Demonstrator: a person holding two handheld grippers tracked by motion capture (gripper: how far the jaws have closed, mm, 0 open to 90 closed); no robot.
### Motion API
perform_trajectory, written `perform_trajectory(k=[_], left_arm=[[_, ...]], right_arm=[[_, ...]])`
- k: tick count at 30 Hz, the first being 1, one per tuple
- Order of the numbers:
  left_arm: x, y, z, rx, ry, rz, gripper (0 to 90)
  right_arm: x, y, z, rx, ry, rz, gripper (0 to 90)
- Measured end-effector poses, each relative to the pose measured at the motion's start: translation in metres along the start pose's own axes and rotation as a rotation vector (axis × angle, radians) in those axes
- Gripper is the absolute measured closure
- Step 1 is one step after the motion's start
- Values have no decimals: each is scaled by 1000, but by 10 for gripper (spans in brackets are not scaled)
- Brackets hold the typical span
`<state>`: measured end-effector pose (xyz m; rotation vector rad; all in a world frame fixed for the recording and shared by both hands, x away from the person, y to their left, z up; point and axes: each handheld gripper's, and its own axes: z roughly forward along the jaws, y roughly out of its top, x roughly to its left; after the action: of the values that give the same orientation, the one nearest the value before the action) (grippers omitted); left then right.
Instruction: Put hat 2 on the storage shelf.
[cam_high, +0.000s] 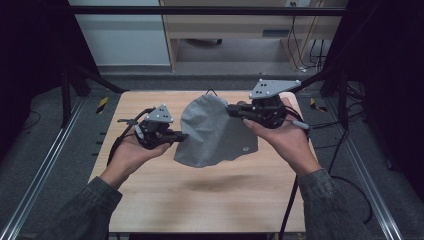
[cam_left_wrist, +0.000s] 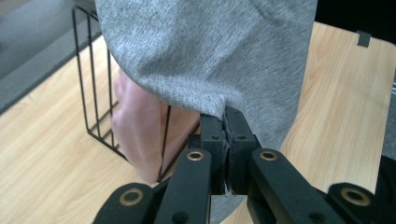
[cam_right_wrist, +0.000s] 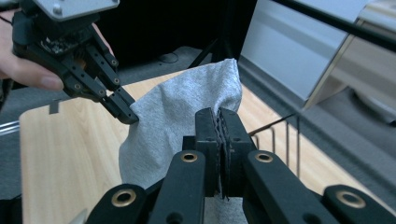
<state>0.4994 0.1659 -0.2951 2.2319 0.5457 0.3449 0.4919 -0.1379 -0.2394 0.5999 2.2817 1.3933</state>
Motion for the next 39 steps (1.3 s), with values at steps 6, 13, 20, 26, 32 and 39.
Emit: perform_trajectory(k=[6, 13, 20, 26, 32, 39], left_arm=[[10, 21, -17, -13, 38, 5, 884], [31, 42, -27, -24, 69, -5, 884], [44, 56, -30, -33, 102, 17, 885], [59, 70, -30, -84, 136, -6, 885], [76, 76, -23, -137, 173, -10, 885], [95, 73, -12, -190, 201, -86, 886]], right_arm=[[-4, 22, -9, -34, -24, -12, 881], [-22, 38, -11, -64, -76, 10, 881], [-33, 45, -8, -103, -89, 19, 881], [-48, 54, -2, -152, -103, 20, 881], [-68, 65, 4, -193, -111, 36, 881], [-85, 61, 21, -225, -142, 67, 881]])
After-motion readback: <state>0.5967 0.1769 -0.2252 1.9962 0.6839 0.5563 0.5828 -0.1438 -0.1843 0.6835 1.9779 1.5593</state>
